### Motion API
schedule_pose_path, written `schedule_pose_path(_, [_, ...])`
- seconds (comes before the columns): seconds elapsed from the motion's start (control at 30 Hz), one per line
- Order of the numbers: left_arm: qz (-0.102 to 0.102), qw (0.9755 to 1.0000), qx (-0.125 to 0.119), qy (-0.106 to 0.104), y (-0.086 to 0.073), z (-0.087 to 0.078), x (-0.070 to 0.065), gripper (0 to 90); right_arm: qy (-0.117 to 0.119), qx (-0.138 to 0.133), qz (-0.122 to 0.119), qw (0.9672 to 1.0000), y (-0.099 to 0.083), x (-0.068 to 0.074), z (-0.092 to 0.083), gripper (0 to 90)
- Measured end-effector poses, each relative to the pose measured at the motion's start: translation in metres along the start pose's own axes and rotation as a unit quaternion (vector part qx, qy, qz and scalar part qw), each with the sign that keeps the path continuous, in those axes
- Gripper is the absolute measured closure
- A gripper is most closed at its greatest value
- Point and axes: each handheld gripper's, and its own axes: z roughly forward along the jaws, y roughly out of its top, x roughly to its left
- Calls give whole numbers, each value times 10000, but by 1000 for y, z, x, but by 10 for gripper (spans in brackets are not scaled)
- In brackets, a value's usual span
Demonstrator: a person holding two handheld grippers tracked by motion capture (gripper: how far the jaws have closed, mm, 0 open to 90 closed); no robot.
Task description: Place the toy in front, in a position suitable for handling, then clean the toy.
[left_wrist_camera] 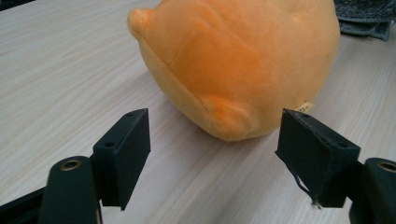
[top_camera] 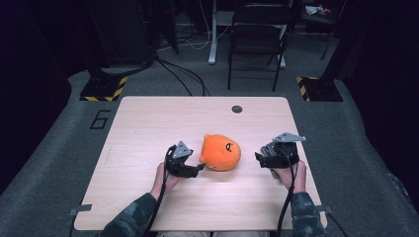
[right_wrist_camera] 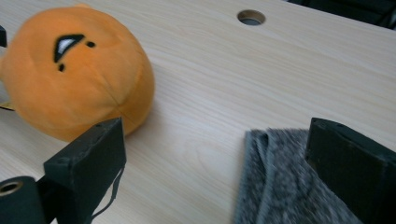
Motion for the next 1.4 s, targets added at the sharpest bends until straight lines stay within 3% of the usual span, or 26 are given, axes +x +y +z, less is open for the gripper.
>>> schedule_pose_path(0.1, [-40,9999,54,-80,2,6,-2,310,-102,11,149,9998,-8,-7,-5,47])
schedule_pose_path(0.33, [145,9997,118,-161,4,11,-5,450,-466,130,440,9979,-23,-28,-9,55])
schedule_pose_path(0.53, [67,9997,107,-192,3,10,-3,544,-765,394,636,9943,-31,-48,12,77])
schedule_pose_path(0.63, [20,9998,53,-184,1,10,-3,559,-787,676,854,9909,-35,-58,30,99])
schedule_pose_path(0.73, [39,9997,77,-211,1,10,-3,562,-838,1214,754,9862,-41,-62,47,139])
schedule_pose_path(0.8, [23,9998,75,-204,1,10,-3,563,-862,1779,692,9778,-46,-63,58,142])
schedule_pose_path(0.87, [40,9998,75,-190,1,10,-3,563,-804,1791,918,9762,-46,-64,57,150])
schedule_pose_path(0.97, [46,9998,59,-158,1,10,-4,564,-830,1869,919,9746,-45,-63,57,158])
schedule_pose_path(1.13, [36,9999,68,-155,1,10,-3,567,-814,1816,859,9762,-47,-64,56,160])
schedule_pose_path(1.27, [38,9998,75,-179,0,11,-3,594,-869,1810,926,9753,-48,-63,55,171])
schedule_pose_path(1.33, [42,9998,84,-189,0,11,-3,612,-926,1804,938,9747,-46,-61,54,268])
schedule_pose_path(1.4, [24,9998,89,-197,0,11,-3,627,-971,1736,827,9765,-45,-60,52,375])
